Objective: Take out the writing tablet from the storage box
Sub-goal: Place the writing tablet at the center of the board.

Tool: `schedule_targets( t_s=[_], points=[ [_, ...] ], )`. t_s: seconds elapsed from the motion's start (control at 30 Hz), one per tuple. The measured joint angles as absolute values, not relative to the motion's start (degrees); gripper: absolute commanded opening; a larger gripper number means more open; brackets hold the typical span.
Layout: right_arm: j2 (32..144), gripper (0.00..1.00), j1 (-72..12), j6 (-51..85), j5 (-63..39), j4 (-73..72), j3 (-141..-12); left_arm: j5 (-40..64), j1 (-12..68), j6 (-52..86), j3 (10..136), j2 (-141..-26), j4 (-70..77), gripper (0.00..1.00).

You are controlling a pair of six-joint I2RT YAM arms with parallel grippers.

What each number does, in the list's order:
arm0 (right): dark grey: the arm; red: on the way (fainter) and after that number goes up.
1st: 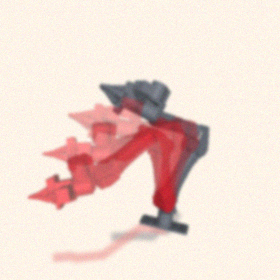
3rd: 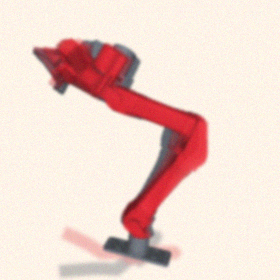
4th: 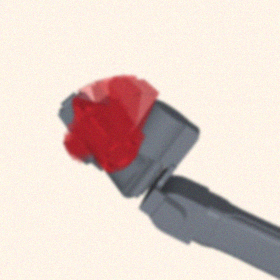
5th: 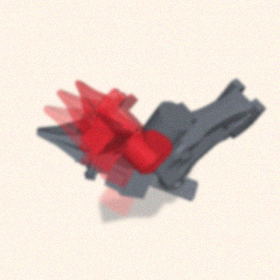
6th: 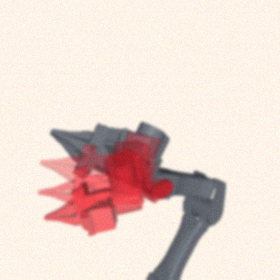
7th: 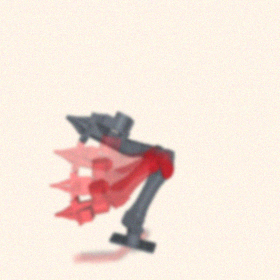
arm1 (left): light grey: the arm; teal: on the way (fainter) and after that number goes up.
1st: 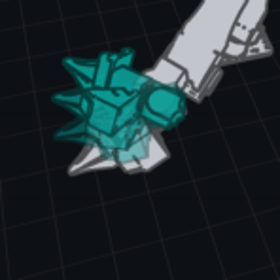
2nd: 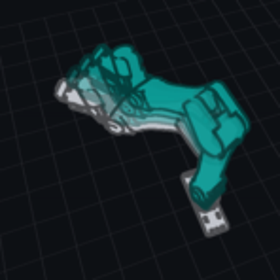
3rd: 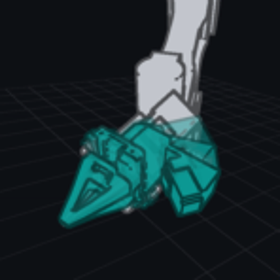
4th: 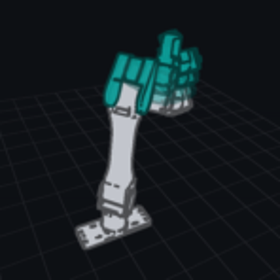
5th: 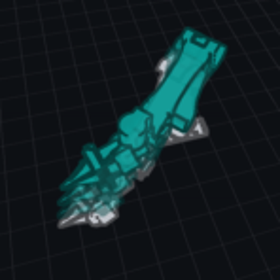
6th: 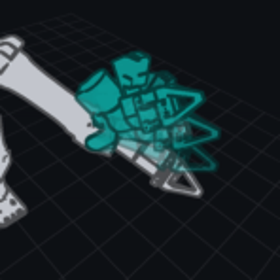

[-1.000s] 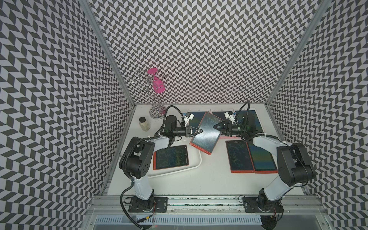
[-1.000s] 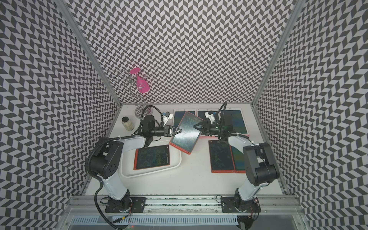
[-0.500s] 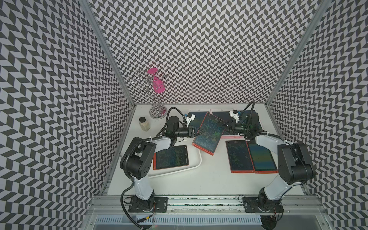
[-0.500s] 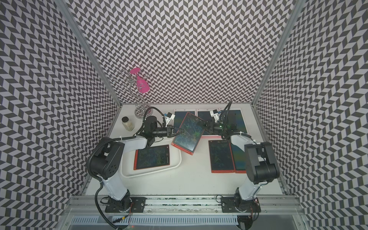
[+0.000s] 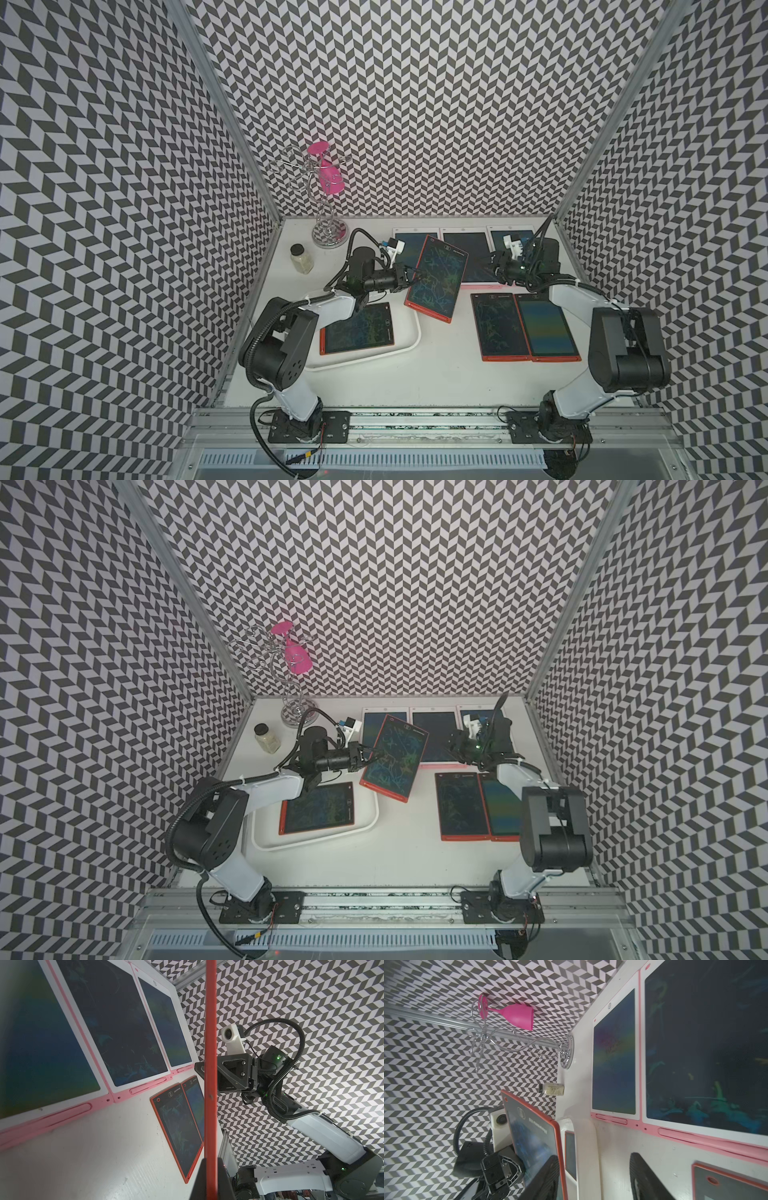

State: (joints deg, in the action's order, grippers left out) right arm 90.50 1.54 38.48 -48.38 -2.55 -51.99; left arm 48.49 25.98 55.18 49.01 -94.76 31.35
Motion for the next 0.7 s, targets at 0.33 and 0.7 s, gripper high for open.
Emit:
schedule_targets(
  t_s=[0.33, 0.7],
  points=[
    [81.28, 0.55, 7.01, 32.84, -39.97, 6.17, -47.75, 34.65, 36.05, 55.57, 45.25, -88.05, 23.22, 0.00],
    [78.89, 0.56, 8.75, 27.46, -37.32, 12.40, -45.50, 22.55, 42.94, 57.39, 40.03, -86.11, 21.63, 0.00]
  ],
)
